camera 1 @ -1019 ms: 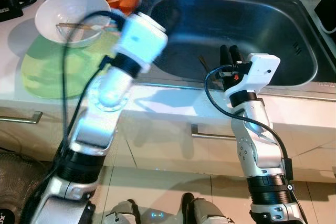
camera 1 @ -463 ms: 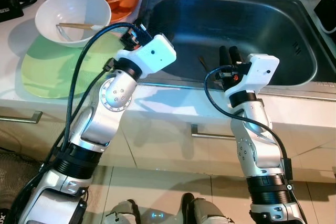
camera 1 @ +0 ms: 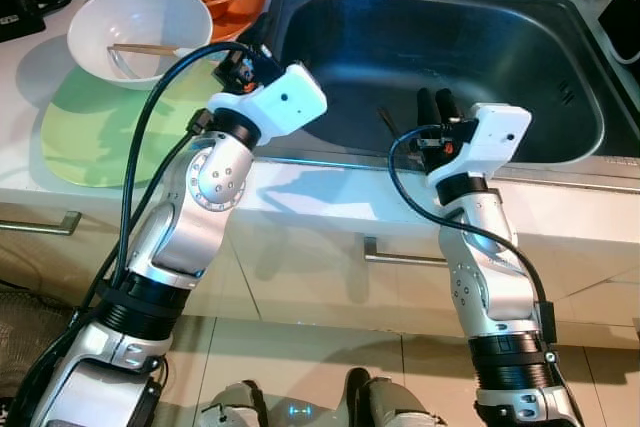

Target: Kitchen organization

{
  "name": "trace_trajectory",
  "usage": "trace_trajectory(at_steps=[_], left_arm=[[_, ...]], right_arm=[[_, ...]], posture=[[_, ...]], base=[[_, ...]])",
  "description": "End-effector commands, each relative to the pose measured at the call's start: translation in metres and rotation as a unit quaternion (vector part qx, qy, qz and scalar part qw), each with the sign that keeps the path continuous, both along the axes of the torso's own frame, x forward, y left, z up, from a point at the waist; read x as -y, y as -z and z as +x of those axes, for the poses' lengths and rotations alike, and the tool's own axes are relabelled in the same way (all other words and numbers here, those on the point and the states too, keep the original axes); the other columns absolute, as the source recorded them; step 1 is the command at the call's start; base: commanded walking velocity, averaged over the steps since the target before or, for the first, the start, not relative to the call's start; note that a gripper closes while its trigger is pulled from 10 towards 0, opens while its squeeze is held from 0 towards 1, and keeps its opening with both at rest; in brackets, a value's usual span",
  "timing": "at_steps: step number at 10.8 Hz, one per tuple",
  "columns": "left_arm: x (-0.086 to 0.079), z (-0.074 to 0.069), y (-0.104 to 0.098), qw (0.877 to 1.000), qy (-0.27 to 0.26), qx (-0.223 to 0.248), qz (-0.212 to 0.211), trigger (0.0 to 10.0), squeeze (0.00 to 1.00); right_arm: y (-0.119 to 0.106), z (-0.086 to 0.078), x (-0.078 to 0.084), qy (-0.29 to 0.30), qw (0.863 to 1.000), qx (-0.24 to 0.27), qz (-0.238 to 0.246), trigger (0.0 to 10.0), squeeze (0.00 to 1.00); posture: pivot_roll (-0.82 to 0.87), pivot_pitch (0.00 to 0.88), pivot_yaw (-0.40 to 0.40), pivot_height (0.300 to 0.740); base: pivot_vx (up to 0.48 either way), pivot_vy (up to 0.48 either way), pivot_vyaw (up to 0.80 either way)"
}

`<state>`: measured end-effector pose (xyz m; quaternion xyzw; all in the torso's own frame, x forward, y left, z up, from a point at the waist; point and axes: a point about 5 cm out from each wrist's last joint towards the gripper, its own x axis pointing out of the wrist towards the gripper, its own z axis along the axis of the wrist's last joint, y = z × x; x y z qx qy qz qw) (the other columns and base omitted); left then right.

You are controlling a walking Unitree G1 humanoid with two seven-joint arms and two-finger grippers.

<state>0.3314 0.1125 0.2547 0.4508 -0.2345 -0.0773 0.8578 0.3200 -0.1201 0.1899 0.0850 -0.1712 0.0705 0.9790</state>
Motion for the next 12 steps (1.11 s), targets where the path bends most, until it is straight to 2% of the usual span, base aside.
trace_trajectory(at_steps=[1,3,5,6,7,12], left_arm=[[-0.003,0.003,0.000,1.000,-0.015,0.000,0.001,10.0,0.00],[-0.003,0.011,0.007,0.999,-0.036,-0.016,0.014,10.0,0.00],[0.001,0.017,0.005,0.999,-0.039,-0.012,0.011,10.0,0.00],[0.002,0.018,0.003,0.999,-0.039,-0.007,0.008,2.1,0.00],[0.002,0.018,0.002,0.999,-0.040,-0.003,0.007,0.0,0.00],[-0.001,0.019,0.001,0.998,-0.054,-0.001,0.014,0.0,0.00]], right_arm=[[0.000,0.001,0.002,0.002,1.000,-0.002,0.005,10.0,0.00],[0.000,0.002,0.002,0.002,1.000,-0.002,0.005,10.0,0.00],[0.000,0.002,0.002,0.002,1.000,-0.002,0.004,10.0,0.00],[0.000,0.002,0.002,0.003,1.000,-0.002,0.004,10.0,0.00],[0.000,0.001,0.002,0.003,1.000,-0.002,0.004,10.0,0.00],[0.001,0.001,0.002,0.002,1.000,-0.003,0.004,10.0,0.00]], posture=[[0.06,0.199,-0.048,0.740],[0.07,0.199,-0.048,0.740],[0.06,0.197,-0.046,0.740],[0.06,0.197,-0.046,0.740],[0.06,0.197,-0.044,0.740],[0.06,0.198,-0.045,0.740]], base=[[0.000,0.000,0.00],[0.000,0.000,0.00],[0.000,0.000,0.00],[0.000,0.000,0.00],[0.000,0.000,0.00],[0.000,0.000,0.00]])
